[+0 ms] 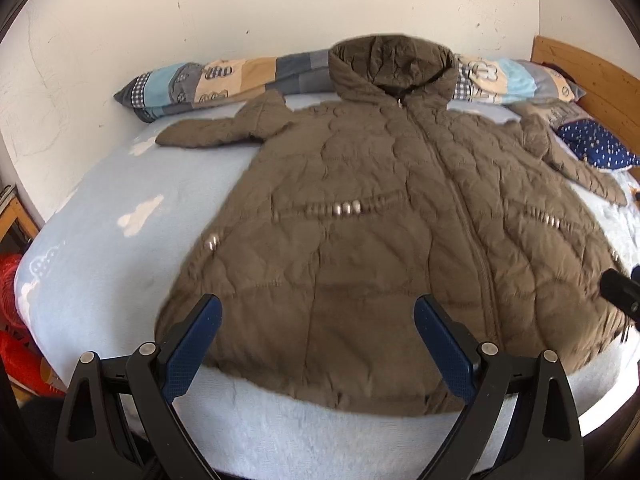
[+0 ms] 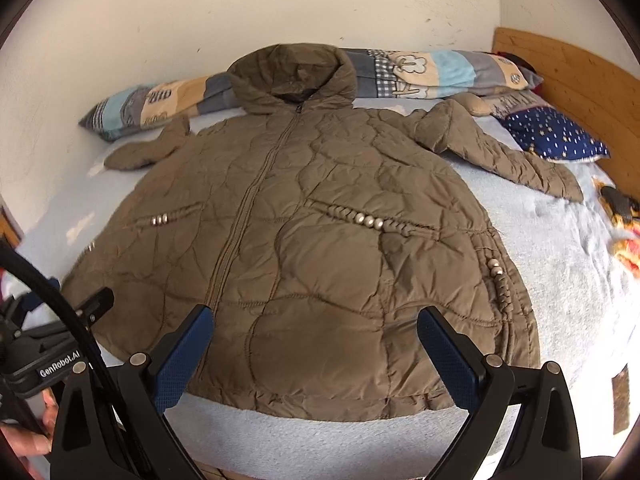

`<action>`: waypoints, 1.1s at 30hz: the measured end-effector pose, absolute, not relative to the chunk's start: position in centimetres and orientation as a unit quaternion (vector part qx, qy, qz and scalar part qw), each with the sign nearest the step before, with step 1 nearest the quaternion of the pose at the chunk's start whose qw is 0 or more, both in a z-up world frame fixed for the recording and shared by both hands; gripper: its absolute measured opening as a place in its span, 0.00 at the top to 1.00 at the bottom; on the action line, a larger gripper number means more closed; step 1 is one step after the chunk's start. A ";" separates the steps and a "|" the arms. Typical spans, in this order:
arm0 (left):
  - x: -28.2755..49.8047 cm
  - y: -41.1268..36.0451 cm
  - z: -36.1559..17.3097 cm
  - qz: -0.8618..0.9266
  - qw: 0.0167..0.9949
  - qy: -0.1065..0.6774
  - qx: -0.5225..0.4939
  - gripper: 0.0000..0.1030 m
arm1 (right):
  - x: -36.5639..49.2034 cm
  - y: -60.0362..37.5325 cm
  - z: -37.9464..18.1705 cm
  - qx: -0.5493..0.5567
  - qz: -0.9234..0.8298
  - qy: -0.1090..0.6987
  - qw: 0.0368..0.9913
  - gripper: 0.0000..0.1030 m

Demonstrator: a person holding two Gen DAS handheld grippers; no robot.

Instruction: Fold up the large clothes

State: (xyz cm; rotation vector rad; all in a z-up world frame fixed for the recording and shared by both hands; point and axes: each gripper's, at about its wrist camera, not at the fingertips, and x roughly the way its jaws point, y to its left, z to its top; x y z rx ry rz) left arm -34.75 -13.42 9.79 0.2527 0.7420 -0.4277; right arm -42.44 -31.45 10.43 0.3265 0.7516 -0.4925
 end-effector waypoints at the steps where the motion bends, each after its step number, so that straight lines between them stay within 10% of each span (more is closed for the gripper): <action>1: -34.4 -13.4 10.5 -0.209 0.904 0.354 0.115 0.06 | -42.8 -32.3 10.8 0.172 -0.238 0.355 0.888 0.00; 20: -21.1 -19.9 15.9 -0.244 0.907 0.335 0.076 0.06 | -55.4 -65.2 11.6 0.524 -0.354 0.155 0.759 0.01; 33: -20.2 -21.5 12.7 -0.255 0.883 0.383 0.093 0.06 | -55.6 -79.9 4.7 0.573 -0.383 0.116 0.715 0.28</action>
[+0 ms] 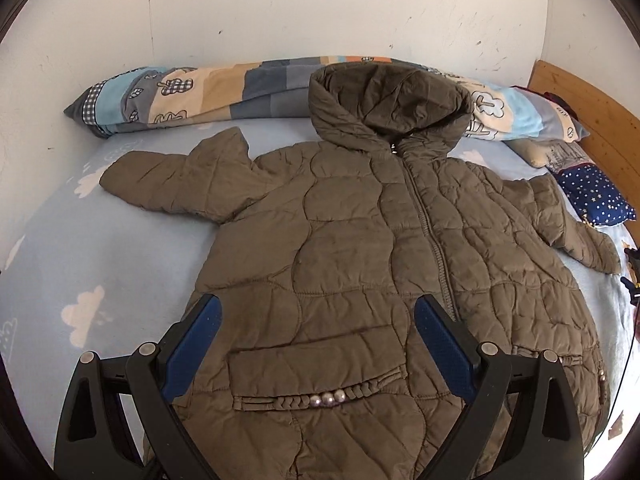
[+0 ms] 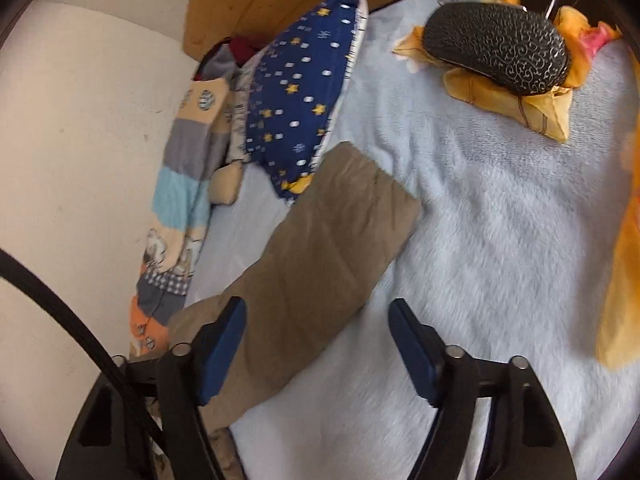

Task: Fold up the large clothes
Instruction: 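Grasp the jacket sleeve cuff with the right gripper and lift it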

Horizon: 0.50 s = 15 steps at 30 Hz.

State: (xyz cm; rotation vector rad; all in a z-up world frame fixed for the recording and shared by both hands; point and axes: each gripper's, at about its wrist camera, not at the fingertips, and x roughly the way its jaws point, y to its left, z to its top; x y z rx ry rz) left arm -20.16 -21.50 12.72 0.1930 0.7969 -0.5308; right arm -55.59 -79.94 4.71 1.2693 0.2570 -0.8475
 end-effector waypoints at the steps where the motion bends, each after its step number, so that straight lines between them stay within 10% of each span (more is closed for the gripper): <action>1: -20.1 -21.5 12.6 -0.255 0.883 0.383 0.092 0.06 | -55.8 -80.5 4.2 0.576 -0.383 0.115 0.713 0.28; 10: -19.1 -21.6 12.0 -0.252 0.881 0.391 0.086 0.06 | -54.8 -85.1 1.3 0.579 -0.392 0.112 0.706 0.32; 12: -18.9 -21.7 11.9 -0.252 0.879 0.395 0.088 0.06 | -54.3 -85.3 1.8 0.568 -0.390 0.115 0.716 0.82; 15: -18.8 -21.7 12.2 -0.254 0.878 0.397 0.077 0.06 | -53.8 -84.7 3.3 0.557 -0.392 0.109 0.724 0.82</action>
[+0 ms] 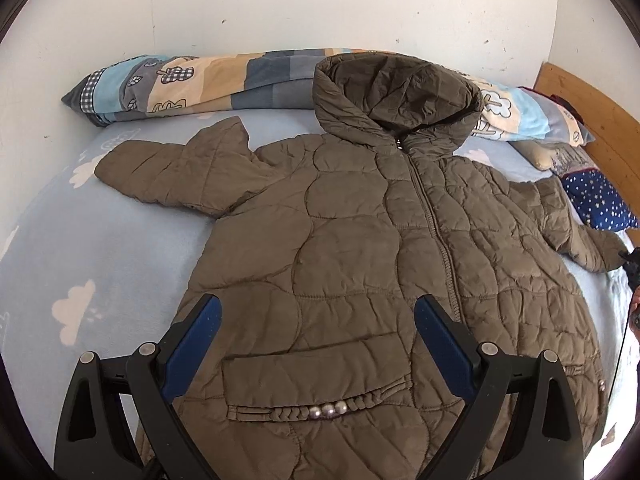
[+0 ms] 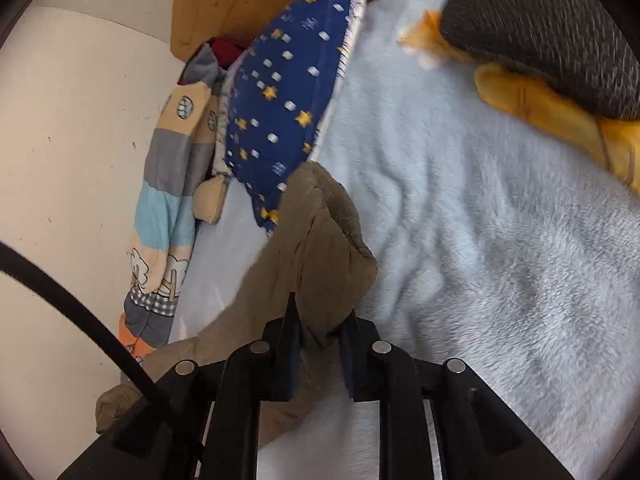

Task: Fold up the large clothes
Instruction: 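Grasp the jacket sleeve cuff with the right gripper and lift it, then fold the held sleeve across the jacket body and open the right gripper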

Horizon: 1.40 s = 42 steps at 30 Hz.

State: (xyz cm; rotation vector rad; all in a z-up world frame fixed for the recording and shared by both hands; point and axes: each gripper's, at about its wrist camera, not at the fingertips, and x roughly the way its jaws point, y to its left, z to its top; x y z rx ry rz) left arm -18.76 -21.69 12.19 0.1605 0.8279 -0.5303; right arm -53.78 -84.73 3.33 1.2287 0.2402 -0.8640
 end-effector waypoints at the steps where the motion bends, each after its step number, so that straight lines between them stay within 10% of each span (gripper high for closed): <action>1: -18.8 -21.7 12.3 -0.256 0.879 0.395 0.076 0.06 | -53.5 -84.4 4.7 0.541 -0.393 0.104 0.736 0.82; 22: -18.8 -15.3 14.8 -0.241 0.898 0.368 0.033 0.06 | -33.7 -60.4 33.8 0.285 -0.184 0.079 0.937 0.83; 40: -17.6 -12.9 14.4 -0.233 0.890 0.391 0.006 0.06 | -6.4 -38.3 13.1 0.170 -0.040 0.378 0.909 0.83; 42: -17.5 -12.9 14.4 -0.235 0.889 0.393 0.004 0.06 | -5.6 -37.4 10.7 0.154 -0.042 0.407 0.899 0.67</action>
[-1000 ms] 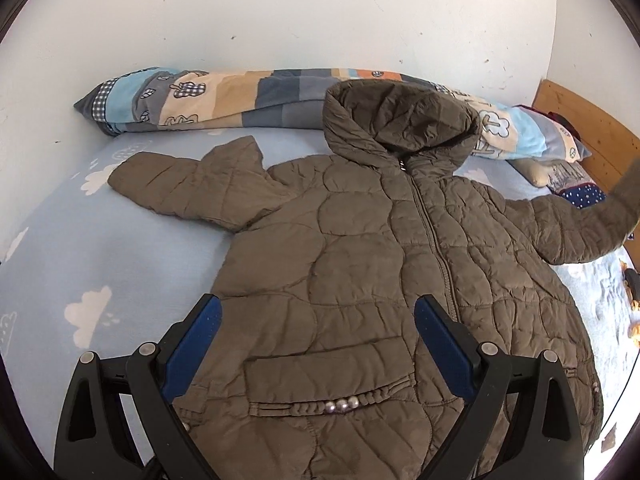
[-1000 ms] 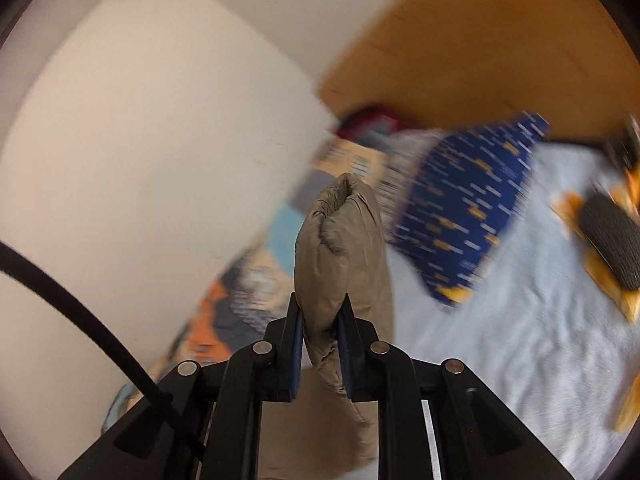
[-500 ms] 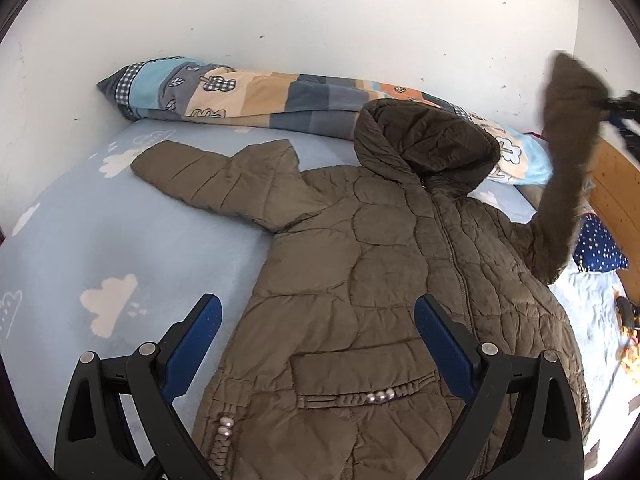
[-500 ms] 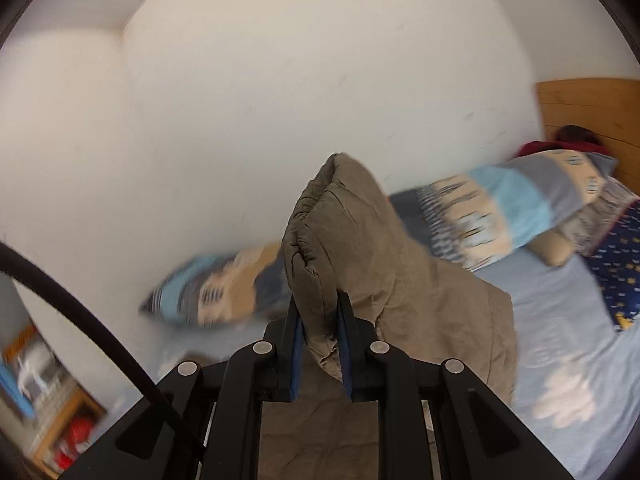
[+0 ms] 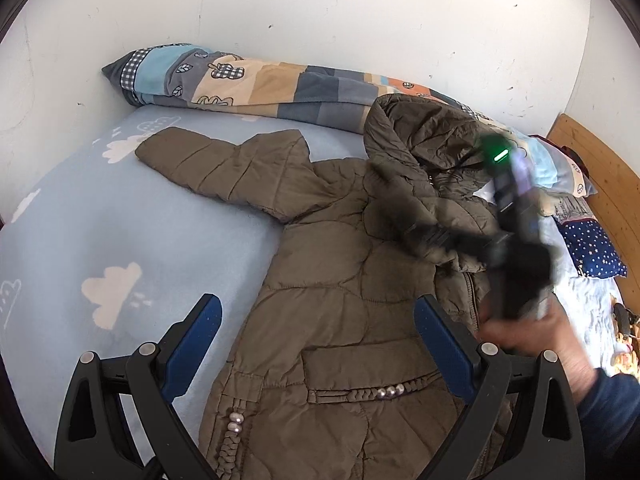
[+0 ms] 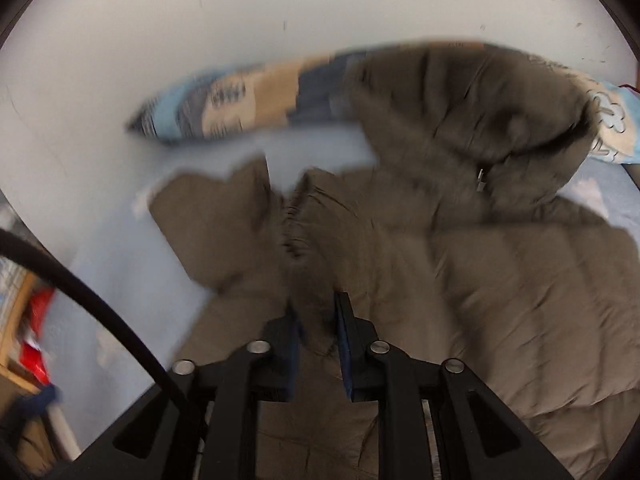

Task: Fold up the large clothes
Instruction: 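Fold the held sleeve across the jacket body and open the right gripper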

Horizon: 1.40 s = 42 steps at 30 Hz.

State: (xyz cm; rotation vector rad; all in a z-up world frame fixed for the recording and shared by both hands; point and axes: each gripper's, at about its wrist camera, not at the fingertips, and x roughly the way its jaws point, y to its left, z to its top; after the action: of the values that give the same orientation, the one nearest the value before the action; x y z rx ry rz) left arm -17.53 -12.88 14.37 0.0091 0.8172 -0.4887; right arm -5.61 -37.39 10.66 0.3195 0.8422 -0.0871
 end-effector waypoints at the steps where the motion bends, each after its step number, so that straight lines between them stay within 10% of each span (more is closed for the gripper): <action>1: -17.4 -12.9 14.3 -0.235 0.889 0.394 0.004 0.06 | -5.4 -36.8 9.5 0.147 -0.044 0.423 0.893 0.56; 3: -17.4 -12.9 14.3 -0.235 0.888 0.396 0.003 0.06 | -5.1 -35.9 7.6 0.141 -0.024 0.461 0.876 0.26; 13: -17.2 -13.8 14.2 -0.244 0.884 0.399 0.000 0.06 | -11.0 -44.9 14.4 0.182 -0.090 0.336 0.920 0.23; 16: -16.5 -14.9 13.8 -0.249 0.878 0.410 -0.002 0.06 | -13.7 -51.4 13.7 0.225 -0.189 0.335 0.895 0.29; 18: -16.0 -16.1 13.6 -0.254 0.874 0.415 0.003 0.06 | -15.3 -55.7 12.4 0.256 -0.244 0.345 0.870 0.56; 26: -15.9 -19.2 12.5 -0.253 0.872 0.417 0.033 0.06 | -15.8 -61.0 4.0 0.259 -0.273 0.449 0.811 0.58; 42: -15.5 -15.6 13.9 -0.228 0.887 0.402 0.024 0.06 | -10.3 -49.8 6.2 0.178 -0.154 0.471 0.850 0.56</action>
State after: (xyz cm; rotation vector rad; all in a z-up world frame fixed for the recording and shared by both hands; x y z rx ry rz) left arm -15.49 -15.58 13.89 0.0500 0.8359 -0.4734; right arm -10.33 -49.81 6.16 0.3743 0.9927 -0.3236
